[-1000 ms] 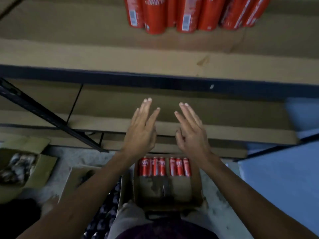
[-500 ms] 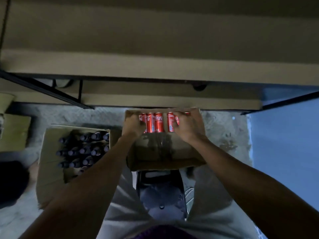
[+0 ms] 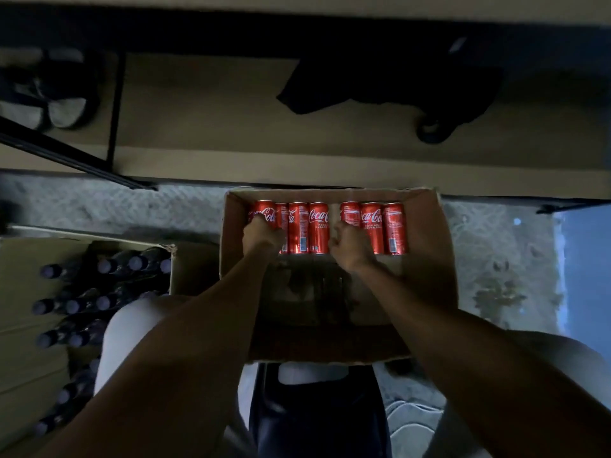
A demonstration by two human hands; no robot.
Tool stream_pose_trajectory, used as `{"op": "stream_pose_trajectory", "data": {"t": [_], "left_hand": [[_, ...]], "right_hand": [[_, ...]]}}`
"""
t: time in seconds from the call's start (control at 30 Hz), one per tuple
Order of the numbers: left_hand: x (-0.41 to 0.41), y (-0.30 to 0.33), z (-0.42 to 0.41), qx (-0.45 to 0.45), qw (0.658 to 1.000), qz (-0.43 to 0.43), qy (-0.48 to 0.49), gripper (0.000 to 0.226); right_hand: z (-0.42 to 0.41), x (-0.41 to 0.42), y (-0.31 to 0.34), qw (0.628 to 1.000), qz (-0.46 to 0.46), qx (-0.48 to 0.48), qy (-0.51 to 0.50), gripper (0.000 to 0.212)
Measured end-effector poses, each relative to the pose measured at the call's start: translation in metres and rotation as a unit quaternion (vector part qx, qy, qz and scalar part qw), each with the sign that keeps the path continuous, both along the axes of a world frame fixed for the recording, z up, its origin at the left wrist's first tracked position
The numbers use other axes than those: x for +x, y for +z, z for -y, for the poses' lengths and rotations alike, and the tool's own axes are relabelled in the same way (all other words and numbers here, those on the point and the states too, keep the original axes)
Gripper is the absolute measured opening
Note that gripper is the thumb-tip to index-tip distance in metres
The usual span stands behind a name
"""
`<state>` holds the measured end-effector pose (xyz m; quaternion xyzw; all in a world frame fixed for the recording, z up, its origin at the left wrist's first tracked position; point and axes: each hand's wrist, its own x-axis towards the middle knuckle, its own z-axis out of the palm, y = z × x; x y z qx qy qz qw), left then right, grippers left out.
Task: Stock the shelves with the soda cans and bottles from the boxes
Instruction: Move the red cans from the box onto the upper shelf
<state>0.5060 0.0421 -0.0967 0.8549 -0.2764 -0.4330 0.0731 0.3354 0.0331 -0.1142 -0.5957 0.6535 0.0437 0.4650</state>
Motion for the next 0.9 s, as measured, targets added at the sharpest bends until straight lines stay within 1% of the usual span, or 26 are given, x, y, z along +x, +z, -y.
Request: {"op": "stream_pose_trajectory", "data": {"t": [0.1, 0.17, 0.23, 0.3, 0.4, 0.47, 0.63, 0.73, 0.9], "left_hand": [[0.009, -0.033, 0.006, 0.013, 0.999, 0.039, 0.018, 0.056], [0.015, -0.054, 0.007, 0.016, 0.998, 0.042, 0.033, 0.063], [0.019, -0.071, 0.006, 0.012, 0.998, 0.026, 0.055, 0.067], [0.023, -0.087, 0.003, 0.011, 0.997, 0.015, 0.069, 0.07], [0.027, -0.106, -0.003, 0.023, 0.996, -0.001, 0.08, 0.074], [0.026, -0.114, -0.007, 0.032, 0.996, -0.006, 0.085, 0.08], [0.023, -0.128, -0.012, 0.036, 0.998, 0.012, 0.056, 0.087], [0.027, -0.131, -0.013, 0.04, 0.998, 0.02, 0.051, 0.079], [0.028, -0.137, -0.01, 0.036, 0.998, 0.035, 0.047, 0.074]], "right_hand": [[0.004, 0.004, -0.04, 0.999, 0.02, 0.027, -0.04, 0.038], [0.007, 0.006, -0.067, 0.994, 0.051, 0.069, -0.069, 0.042], [0.008, 0.008, -0.091, 0.98, 0.104, 0.127, -0.11, 0.053], [0.008, 0.01, -0.112, 0.963, 0.144, 0.163, -0.157, 0.063], [0.005, 0.011, -0.131, 0.935, 0.194, 0.208, -0.215, 0.071], [0.005, 0.013, -0.142, 0.923, 0.202, 0.224, -0.239, 0.074], [0.002, 0.019, -0.16, 0.911, 0.193, 0.234, -0.28, 0.074], [-0.002, 0.021, -0.164, 0.904, 0.216, 0.245, -0.277, 0.076], [-0.004, 0.02, -0.173, 0.899, 0.211, 0.247, -0.292, 0.076]]}}
